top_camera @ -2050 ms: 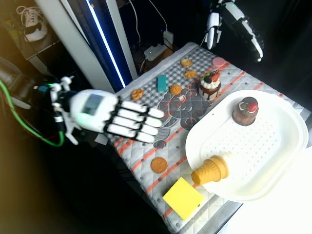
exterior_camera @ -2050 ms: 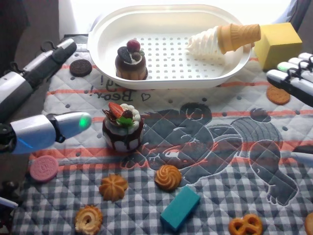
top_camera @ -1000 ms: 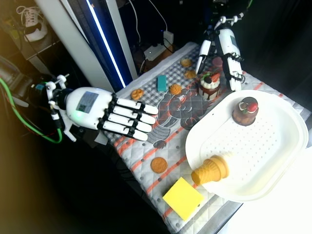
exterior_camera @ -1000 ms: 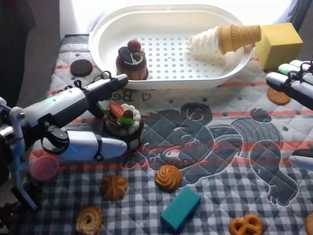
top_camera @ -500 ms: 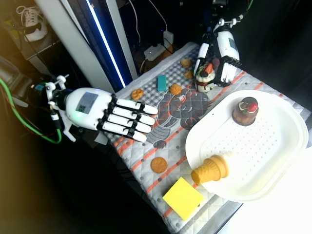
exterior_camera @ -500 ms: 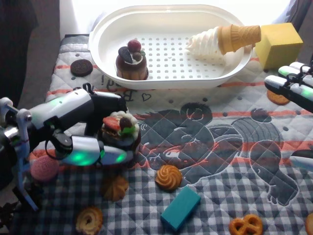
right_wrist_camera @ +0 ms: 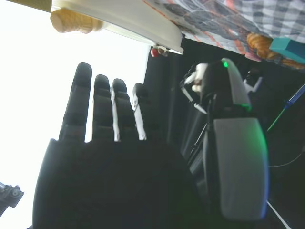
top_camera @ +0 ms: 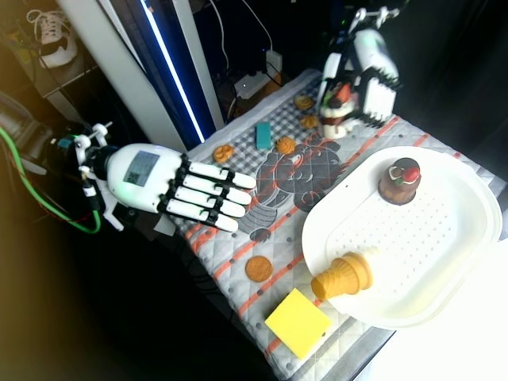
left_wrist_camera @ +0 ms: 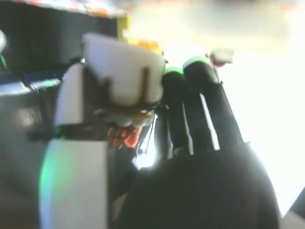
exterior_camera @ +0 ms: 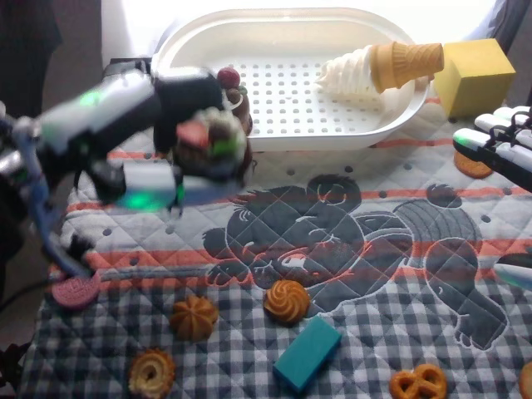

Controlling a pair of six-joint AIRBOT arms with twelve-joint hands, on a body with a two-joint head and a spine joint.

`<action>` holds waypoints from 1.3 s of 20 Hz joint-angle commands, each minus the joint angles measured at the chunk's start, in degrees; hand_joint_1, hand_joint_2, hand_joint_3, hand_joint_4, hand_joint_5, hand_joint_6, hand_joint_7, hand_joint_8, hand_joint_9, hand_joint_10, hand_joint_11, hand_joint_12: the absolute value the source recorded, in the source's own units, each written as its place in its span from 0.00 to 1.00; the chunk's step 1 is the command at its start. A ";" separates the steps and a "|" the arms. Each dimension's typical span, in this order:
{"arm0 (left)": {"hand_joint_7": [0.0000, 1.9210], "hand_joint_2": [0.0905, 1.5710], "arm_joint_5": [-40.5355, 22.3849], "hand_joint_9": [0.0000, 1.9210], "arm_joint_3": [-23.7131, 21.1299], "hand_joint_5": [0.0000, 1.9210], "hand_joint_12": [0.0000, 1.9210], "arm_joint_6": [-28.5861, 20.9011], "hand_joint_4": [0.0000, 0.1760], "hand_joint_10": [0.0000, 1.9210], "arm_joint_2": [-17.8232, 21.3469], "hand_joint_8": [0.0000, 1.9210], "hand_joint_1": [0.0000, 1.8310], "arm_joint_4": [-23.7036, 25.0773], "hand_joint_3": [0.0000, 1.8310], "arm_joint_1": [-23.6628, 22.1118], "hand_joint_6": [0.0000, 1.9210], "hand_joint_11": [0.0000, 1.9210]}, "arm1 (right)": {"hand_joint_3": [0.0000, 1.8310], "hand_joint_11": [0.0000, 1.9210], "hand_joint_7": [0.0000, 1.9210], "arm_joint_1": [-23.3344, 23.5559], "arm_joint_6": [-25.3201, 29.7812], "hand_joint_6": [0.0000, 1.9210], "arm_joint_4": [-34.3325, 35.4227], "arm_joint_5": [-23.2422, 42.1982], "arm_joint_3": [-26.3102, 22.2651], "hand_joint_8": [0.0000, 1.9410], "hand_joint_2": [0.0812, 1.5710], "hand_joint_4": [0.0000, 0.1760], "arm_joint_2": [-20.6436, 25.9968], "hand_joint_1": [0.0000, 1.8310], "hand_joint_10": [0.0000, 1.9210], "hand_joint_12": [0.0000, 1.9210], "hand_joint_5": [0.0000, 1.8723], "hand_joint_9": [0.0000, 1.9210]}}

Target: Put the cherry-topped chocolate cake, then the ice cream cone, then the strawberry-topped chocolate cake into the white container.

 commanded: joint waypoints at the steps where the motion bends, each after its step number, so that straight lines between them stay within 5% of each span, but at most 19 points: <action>1: 0.32 0.82 -4.92 0.16 0.33 0.14 1.00 -0.09 0.00 1.00 -0.52 0.84 0.70 0.77 0.00 -1.45 0.75 0.19 | 0.00 0.00 0.00 0.22 0.08 0.00 -0.16 7.42 0.26 0.00 0.72 0.21 0.04 0.35 0.00 0.13 0.00 0.00; 2: 0.30 0.82 -1.34 0.14 2.86 0.15 1.00 0.06 0.00 1.00 -2.72 0.85 0.70 1.10 0.00 -4.90 0.74 0.17 | 0.00 0.00 0.00 0.22 0.10 0.00 -0.16 7.42 0.38 0.00 0.72 0.25 -0.10 0.34 0.00 0.11 0.00 0.00; 4: 0.33 0.85 1.23 0.30 5.24 0.25 1.00 0.05 0.00 1.00 -4.58 0.93 0.61 0.83 0.00 -7.35 0.79 0.39 | 0.00 0.00 0.00 0.22 0.19 0.00 -0.17 7.50 0.38 0.00 0.72 0.20 -0.11 0.34 0.00 0.11 0.00 0.00; 6: 0.31 0.86 3.58 0.31 7.99 0.26 1.00 0.05 0.00 1.00 -6.77 0.94 0.60 -0.21 0.00 -9.44 0.81 0.41 | 0.00 0.00 0.00 0.23 0.29 0.00 -0.18 7.50 0.42 0.00 0.72 0.23 -0.16 0.35 0.00 0.09 0.00 0.00; 7: 0.28 0.87 4.88 0.23 9.48 0.26 1.00 0.09 0.00 1.00 -8.01 0.95 0.58 -0.65 0.00 -10.38 0.83 0.32 | 0.00 0.00 0.00 0.23 0.37 0.00 -0.18 7.50 0.47 0.00 0.72 0.24 -0.22 0.35 0.00 0.09 0.00 0.00; 8: 0.14 0.78 6.53 0.13 11.39 0.15 1.00 0.40 0.00 0.96 -9.53 0.85 0.67 -1.38 0.00 -11.49 0.78 0.16 | 0.00 0.00 0.00 0.22 0.52 0.00 -0.19 7.50 0.52 0.00 0.72 0.23 -0.32 0.36 0.00 0.12 0.00 0.00; 10: 0.12 0.73 9.36 0.14 14.08 0.15 1.00 5.58 0.00 0.97 -11.99 0.84 0.71 -5.67 0.00 -13.18 0.77 0.15 | 0.00 0.00 0.00 0.22 0.65 0.00 -0.22 7.49 0.55 0.00 0.72 0.20 -0.42 0.35 0.00 0.05 0.00 0.00; 11: 0.26 0.81 10.65 0.15 15.52 0.14 1.00 7.46 0.00 0.99 -13.27 0.86 0.69 -7.21 0.00 -13.80 0.76 0.17 | 0.00 0.00 0.00 0.21 0.71 0.00 -0.25 7.49 0.56 0.00 0.73 0.17 -0.45 0.35 0.00 0.06 0.00 0.00; 13: 0.29 0.84 12.96 0.14 18.52 0.14 1.00 7.78 0.00 0.97 -15.71 0.87 0.69 -8.41 0.00 -14.95 0.68 0.13 | 0.00 0.00 0.00 0.08 0.81 0.00 -0.27 7.48 0.56 0.00 0.73 0.16 -0.48 0.37 0.00 0.04 0.00 0.00; 14: 0.28 0.86 13.72 0.14 19.46 0.24 1.00 7.85 0.00 0.95 -16.50 0.91 0.60 -8.87 0.00 -15.31 0.80 0.14 | 0.00 0.00 0.00 0.05 0.85 0.00 -0.26 7.48 0.56 0.00 0.73 0.16 -0.50 0.36 0.00 0.07 0.00 0.00; 15: 0.28 0.87 14.81 0.13 21.27 0.26 1.00 8.16 0.11 0.91 -18.01 0.90 0.57 -10.06 0.00 -15.67 0.85 0.09 | 0.00 0.00 0.00 0.01 0.91 0.00 -0.26 7.48 0.56 0.00 0.72 0.21 -0.51 0.36 0.00 0.18 0.00 0.00; 17: 0.28 0.87 16.51 0.15 24.11 0.27 1.00 8.31 0.14 0.86 -20.40 0.89 0.57 -12.11 0.00 -15.76 0.85 0.07 | 0.00 0.00 0.00 0.01 0.93 0.00 -0.26 7.47 0.63 0.00 0.72 0.19 -0.59 0.35 0.00 0.17 0.00 0.00; 18: 0.30 0.84 16.88 0.15 24.74 0.18 1.00 8.31 0.00 0.84 -21.00 0.85 0.67 -12.42 0.00 -15.75 0.68 0.07 | 0.00 0.00 0.00 0.01 0.98 0.00 -0.26 7.47 0.63 0.00 0.72 0.16 -0.59 0.36 0.00 0.17 0.00 0.00; 19: 0.19 0.76 17.14 0.15 25.07 0.17 1.00 8.32 0.00 0.77 -21.41 0.65 0.67 -12.49 0.00 -15.72 0.55 0.04 | 0.00 0.00 0.00 0.01 1.04 0.00 -0.27 7.47 0.64 0.00 0.72 0.18 -0.59 0.34 0.00 0.21 0.00 0.00; 20: 0.19 0.76 17.37 0.15 25.28 0.17 1.00 8.43 0.00 0.77 -21.68 0.65 0.67 -12.49 0.00 -15.72 0.55 0.04 | 0.00 0.00 0.00 0.01 1.05 0.00 -0.27 7.47 0.64 0.00 0.72 0.18 -0.60 0.34 0.00 0.21 0.00 0.00; 21: 0.19 0.72 17.58 0.14 25.59 0.17 0.98 8.44 0.02 0.67 -22.05 0.39 0.65 -12.54 0.00 -15.70 0.38 0.00 | 0.00 0.00 0.00 0.01 1.11 0.00 -0.27 7.47 0.63 0.00 0.72 0.14 -0.61 0.37 0.00 0.22 0.00 0.00; 22: 0.19 0.70 17.60 0.11 25.61 0.15 0.94 8.44 0.22 0.55 -22.15 0.24 0.62 -12.65 0.00 -15.54 0.27 0.00 | 0.00 0.00 0.00 0.01 1.13 0.00 -0.27 7.47 0.65 0.00 0.73 0.11 -0.63 0.37 0.00 0.24 0.00 0.00; 23: 0.20 0.68 17.58 0.11 25.47 0.15 0.90 8.46 0.25 0.45 -22.19 0.13 0.60 -12.61 0.00 -15.37 0.17 0.00 | 0.00 0.00 0.00 0.01 1.14 0.00 -0.27 7.48 0.68 0.00 0.73 0.17 -0.63 0.36 0.00 0.27 0.00 0.00; 26: 0.08 0.65 17.14 0.00 24.88 0.08 0.96 8.46 0.75 0.28 -21.93 0.00 0.48 -12.44 0.00 -15.14 0.02 0.00 | 0.00 0.00 0.00 0.01 1.14 0.00 -0.26 7.48 0.68 0.00 0.73 0.12 -0.60 0.37 0.00 0.28 0.00 0.00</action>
